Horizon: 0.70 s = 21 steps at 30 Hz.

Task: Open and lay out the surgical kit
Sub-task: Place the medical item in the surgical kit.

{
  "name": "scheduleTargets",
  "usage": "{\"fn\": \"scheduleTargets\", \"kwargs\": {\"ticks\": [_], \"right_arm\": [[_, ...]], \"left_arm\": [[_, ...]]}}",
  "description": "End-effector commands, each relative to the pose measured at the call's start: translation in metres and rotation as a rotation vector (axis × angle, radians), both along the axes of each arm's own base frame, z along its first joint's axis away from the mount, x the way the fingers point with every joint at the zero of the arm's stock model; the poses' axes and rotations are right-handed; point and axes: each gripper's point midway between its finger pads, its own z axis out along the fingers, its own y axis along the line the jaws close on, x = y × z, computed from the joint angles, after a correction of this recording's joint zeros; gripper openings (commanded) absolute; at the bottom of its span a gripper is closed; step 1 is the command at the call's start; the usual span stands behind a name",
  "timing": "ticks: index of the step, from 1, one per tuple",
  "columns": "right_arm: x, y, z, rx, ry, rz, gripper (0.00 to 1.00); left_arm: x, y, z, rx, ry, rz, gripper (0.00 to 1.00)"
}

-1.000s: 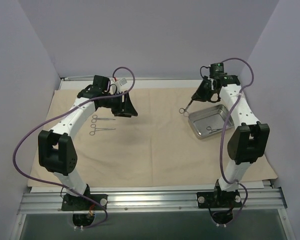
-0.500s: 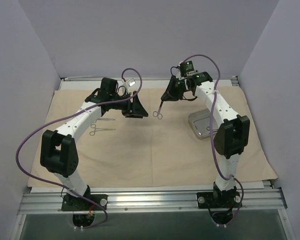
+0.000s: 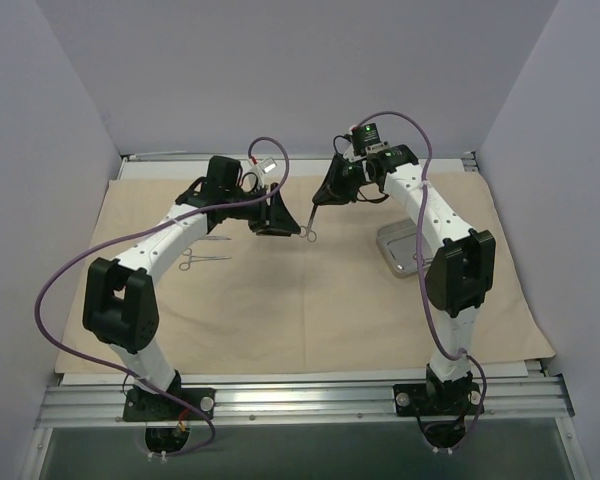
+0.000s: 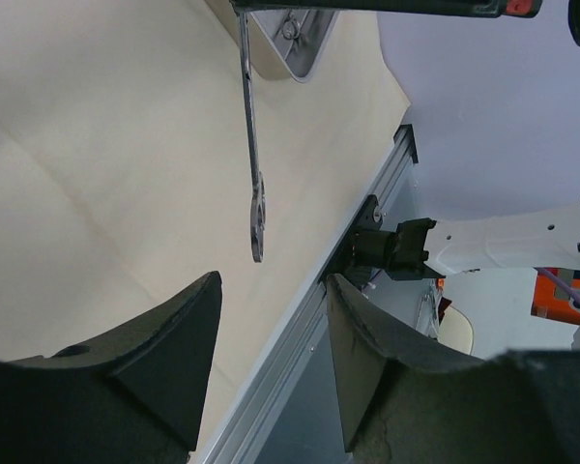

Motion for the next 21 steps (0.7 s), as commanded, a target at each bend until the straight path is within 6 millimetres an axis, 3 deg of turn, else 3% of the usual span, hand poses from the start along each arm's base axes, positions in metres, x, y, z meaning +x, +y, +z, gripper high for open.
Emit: {"fn": "scheduleTargets", "kwargs": {"ticks": [1,12,21], "right_arm": [[0.002,0.011,0.026,0.050,-0.051,0.019,0.00],[0.001,0.017,0.024,0.062,-0.041,0.029,0.00],[0.000,0.025,0.022,0.068,-0.037,0.047,0.00]], "left_arm": [[0.008,-0.008,0.009,0.002,-0.053,-0.009,0.56],[0.011,-0.007,-0.002,0.034,-0.037,0.003,0.48],[0.015,-0.009,-0.004,0.041,-0.032,-0.002,0.34]]}}
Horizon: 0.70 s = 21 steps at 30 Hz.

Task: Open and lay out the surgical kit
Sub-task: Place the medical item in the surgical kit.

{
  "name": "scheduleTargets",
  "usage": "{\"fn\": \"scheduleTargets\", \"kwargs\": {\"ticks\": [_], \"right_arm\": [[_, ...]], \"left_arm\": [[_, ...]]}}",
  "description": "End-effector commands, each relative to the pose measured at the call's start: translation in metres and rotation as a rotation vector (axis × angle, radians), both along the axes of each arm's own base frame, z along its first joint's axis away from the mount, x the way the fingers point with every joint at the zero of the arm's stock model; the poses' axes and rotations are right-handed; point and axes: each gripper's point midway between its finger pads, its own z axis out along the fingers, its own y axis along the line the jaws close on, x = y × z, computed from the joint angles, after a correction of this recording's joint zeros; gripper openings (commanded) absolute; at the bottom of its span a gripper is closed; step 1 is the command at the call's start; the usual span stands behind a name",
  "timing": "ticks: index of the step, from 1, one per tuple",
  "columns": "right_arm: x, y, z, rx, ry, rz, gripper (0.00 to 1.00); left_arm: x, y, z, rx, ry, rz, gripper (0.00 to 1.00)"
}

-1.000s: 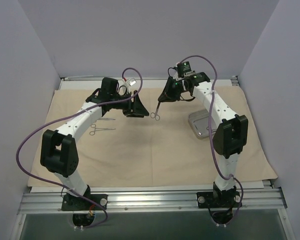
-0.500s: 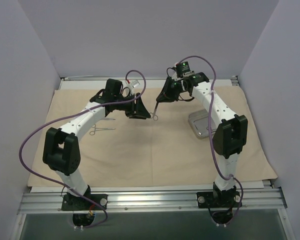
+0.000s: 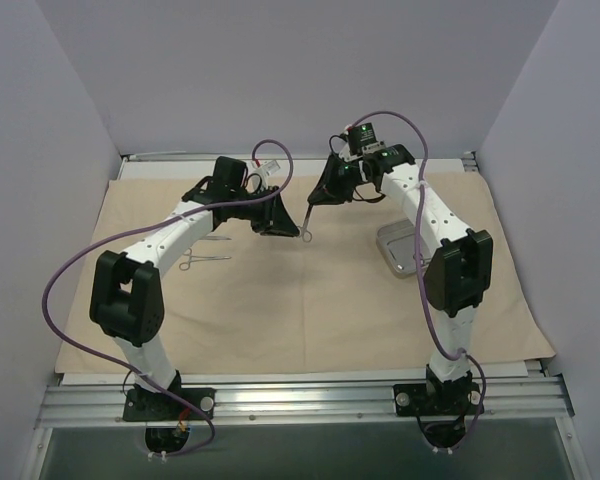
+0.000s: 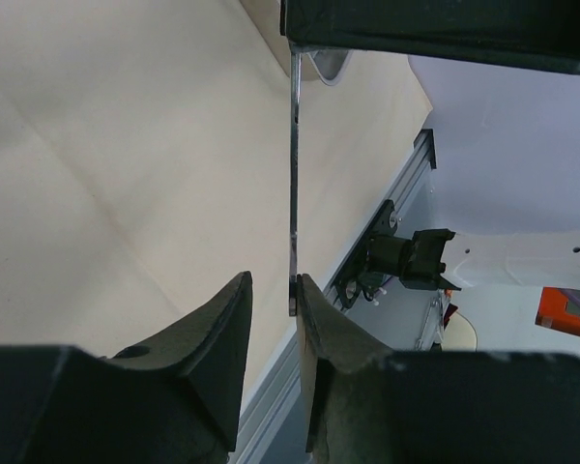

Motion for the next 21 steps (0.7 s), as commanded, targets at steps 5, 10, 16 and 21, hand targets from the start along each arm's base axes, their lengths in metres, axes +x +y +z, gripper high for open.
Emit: {"fn": "scheduleTargets", "kwargs": {"ticks": [5,10,16,21], "right_arm": [[0.003,0.017,0.016,0.050,-0.034,0.041,0.00],[0.002,0.016,0.011,0.032,-0.022,0.062,0.14],[0.007,-0.016,0.010,-0.114,-0.081,0.066,0.37],[0.000,-0.052,0.005,-0.226,-0.110,0.056,0.37]], "left_arm": [[0.007,-0.005,0.011,0.001,-0.051,-0.027,0.17],[0.009,0.016,-0.010,0.150,-0.052,-0.002,0.02],[0.001,0.062,-0.020,0.330,-0.098,-0.011,0.02],[-0.009,0.124,-0.038,0.581,-0.075,0.003,0.02]]}}
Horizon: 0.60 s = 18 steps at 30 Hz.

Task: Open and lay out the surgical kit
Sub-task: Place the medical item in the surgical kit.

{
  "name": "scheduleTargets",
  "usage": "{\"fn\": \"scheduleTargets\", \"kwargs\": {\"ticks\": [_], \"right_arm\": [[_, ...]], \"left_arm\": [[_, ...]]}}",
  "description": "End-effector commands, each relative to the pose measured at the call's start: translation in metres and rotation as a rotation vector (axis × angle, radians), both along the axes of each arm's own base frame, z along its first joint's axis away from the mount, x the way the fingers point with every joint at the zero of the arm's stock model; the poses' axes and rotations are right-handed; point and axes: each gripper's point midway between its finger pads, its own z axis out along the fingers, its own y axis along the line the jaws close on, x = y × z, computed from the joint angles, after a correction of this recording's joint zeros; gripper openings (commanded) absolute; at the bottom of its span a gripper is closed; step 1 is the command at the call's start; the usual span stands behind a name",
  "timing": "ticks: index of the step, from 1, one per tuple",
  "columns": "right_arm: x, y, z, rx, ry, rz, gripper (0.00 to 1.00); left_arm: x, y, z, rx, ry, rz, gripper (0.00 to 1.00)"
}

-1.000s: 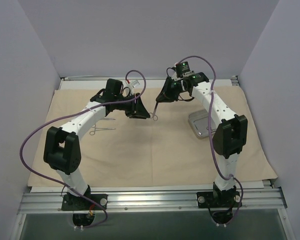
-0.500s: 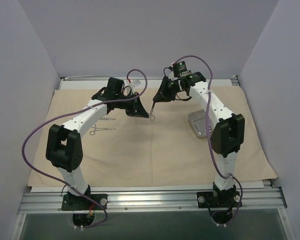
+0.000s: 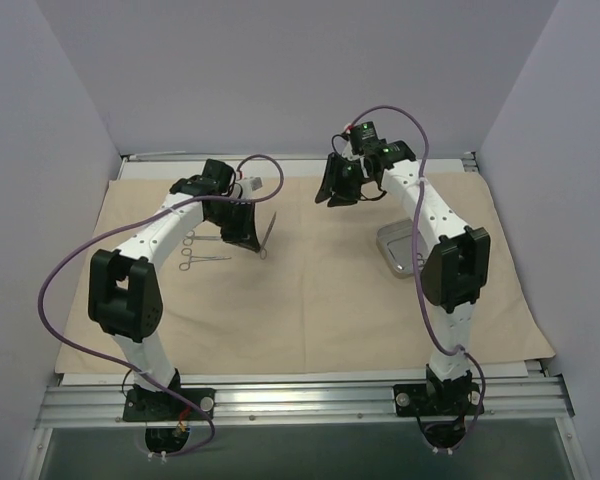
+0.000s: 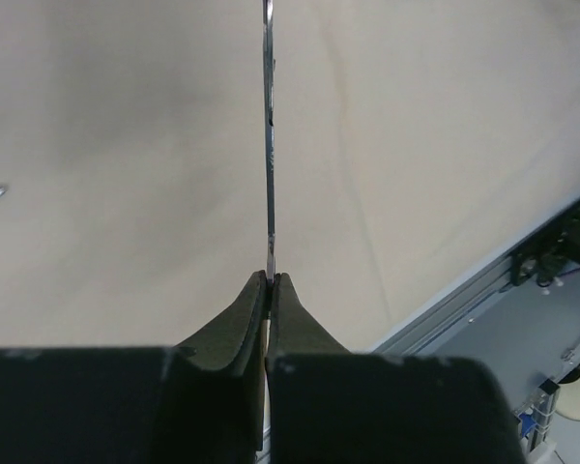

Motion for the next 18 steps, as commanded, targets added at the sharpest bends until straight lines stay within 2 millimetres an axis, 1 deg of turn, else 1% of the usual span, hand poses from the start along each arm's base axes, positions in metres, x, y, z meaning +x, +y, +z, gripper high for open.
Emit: {"fn": "scheduleTargets", "kwargs": {"ticks": [1,2,3,4,5,6,7,8,9,10,11,12,13,15,16,17,18], "right_arm": [[-0.011,-0.038,0.013,-0.117,-0.067,-0.006,0.37],[-0.014,-0.040,0.011,-0.125,-0.071,-0.002,0.37],[-0.024,-0.045,0.002,-0.140,-0.057,0.005,0.37],[-0.024,-0.045,0.000,-0.146,-0.073,0.014,0.37],[-0.027,-0.046,-0.004,-0.146,-0.072,0.021,0.37],[-0.030,-0.044,-0.006,-0.133,-0.069,0.034,0.37],[-0.031,-0.041,-0.012,-0.119,-0.059,0.047,0.37],[-0.035,-0.033,-0.012,-0.076,-0.044,0.080,0.37],[-0.035,-0.025,-0.013,-0.038,-0.038,0.107,0.37],[-0.036,-0.016,-0.009,0.005,-0.040,0.139,0.38],[-0.043,-0.002,-0.002,0.082,-0.032,0.196,0.41],[-0.043,0.006,0.000,0.118,-0.031,0.221,0.47],[-0.040,0.013,0.007,0.154,-0.052,0.237,0.48],[-0.037,0.025,0.018,0.218,-0.055,0.250,0.53],[-0.036,0.028,0.022,0.235,-0.058,0.255,0.53],[-0.035,0.032,0.028,0.259,-0.052,0.246,0.54],[-0.035,0.038,0.031,0.289,-0.051,0.255,0.58]], "left_arm": [[-0.009,0.054,0.017,0.206,-0.082,-0.030,0.02],[-0.013,0.063,0.012,0.224,-0.073,-0.025,0.02],[-0.017,0.064,0.012,0.224,-0.076,-0.030,0.02],[-0.020,0.065,0.017,0.223,-0.092,-0.035,0.02],[-0.024,0.065,0.014,0.220,-0.080,-0.039,0.02],[-0.028,0.062,0.014,0.202,-0.072,-0.045,0.02],[-0.033,0.053,0.021,0.147,-0.073,-0.061,0.02],[-0.034,0.048,0.023,0.135,-0.084,-0.066,0.02],[-0.035,0.038,0.027,0.118,-0.110,-0.085,0.02],[-0.037,0.031,0.036,0.092,-0.133,-0.090,0.02],[-0.036,0.027,0.039,0.086,-0.152,-0.091,0.02],[-0.036,0.021,0.043,0.087,-0.175,-0.097,0.02],[-0.035,0.019,0.046,0.097,-0.185,-0.086,0.02],[-0.034,0.020,0.046,0.138,-0.205,-0.071,0.02],[-0.037,0.014,0.047,0.151,-0.221,-0.085,0.02],[-0.035,0.018,0.046,0.201,-0.245,-0.071,0.02],[-0.036,0.017,0.047,0.227,-0.263,-0.071,0.02]]}}
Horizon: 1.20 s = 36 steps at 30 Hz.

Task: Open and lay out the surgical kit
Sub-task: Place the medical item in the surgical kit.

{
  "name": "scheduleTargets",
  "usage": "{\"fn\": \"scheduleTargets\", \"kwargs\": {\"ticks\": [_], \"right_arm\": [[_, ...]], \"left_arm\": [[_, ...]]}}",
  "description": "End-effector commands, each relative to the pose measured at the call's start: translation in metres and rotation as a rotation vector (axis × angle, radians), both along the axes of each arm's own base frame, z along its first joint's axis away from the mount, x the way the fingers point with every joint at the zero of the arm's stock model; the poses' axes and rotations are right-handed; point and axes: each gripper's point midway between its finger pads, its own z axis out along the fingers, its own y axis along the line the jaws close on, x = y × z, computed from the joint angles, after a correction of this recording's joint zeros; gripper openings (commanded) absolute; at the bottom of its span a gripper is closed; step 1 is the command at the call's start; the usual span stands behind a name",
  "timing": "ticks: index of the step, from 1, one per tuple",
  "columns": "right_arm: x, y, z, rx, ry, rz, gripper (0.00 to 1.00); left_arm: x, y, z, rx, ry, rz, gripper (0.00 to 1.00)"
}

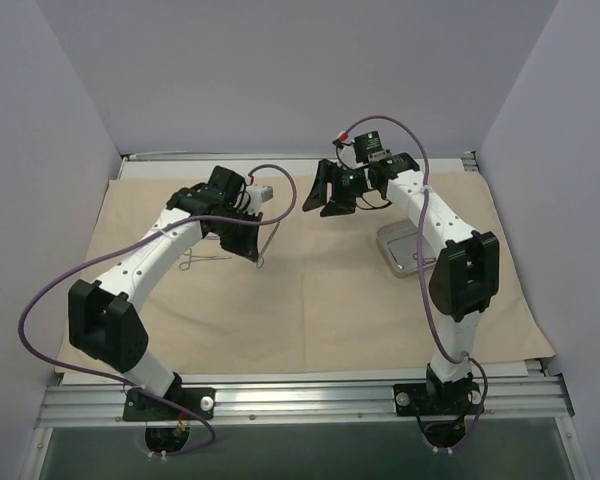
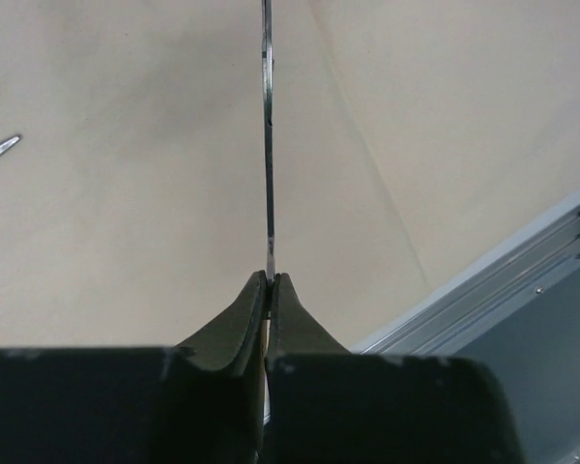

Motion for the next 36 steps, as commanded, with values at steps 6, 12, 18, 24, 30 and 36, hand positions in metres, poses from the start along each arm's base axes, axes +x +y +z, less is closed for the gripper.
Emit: {"fn": "scheduleTargets", "kwargs": {"ticks": [6,12,18,24,30,36], "right_arm": [[-0.006,0.043,0.030,0.193,0.052,0.056,0.61],[-0.013,0.047,0.017,0.164,0.132,0.035,0.60],[-0.017,0.056,0.009,0.149,0.174,0.043,0.57],[-0.011,0.063,0.021,0.187,0.162,0.027,0.56],[-0.006,0.076,0.027,0.234,0.173,0.016,0.54],[-0.003,0.086,0.026,0.242,0.186,0.018,0.51]], "left_arm": [[0.017,-0.001,0.030,0.196,-0.262,0.086,0.02],[0.025,-0.004,0.042,0.319,-0.372,0.093,0.02],[0.029,-0.001,0.046,0.377,-0.425,0.083,0.02],[0.028,0.001,0.042,0.424,-0.429,0.060,0.02],[0.024,-0.004,0.043,0.449,-0.441,0.017,0.02],[0.019,-0.009,0.043,0.468,-0.455,-0.020,0.02]]}}
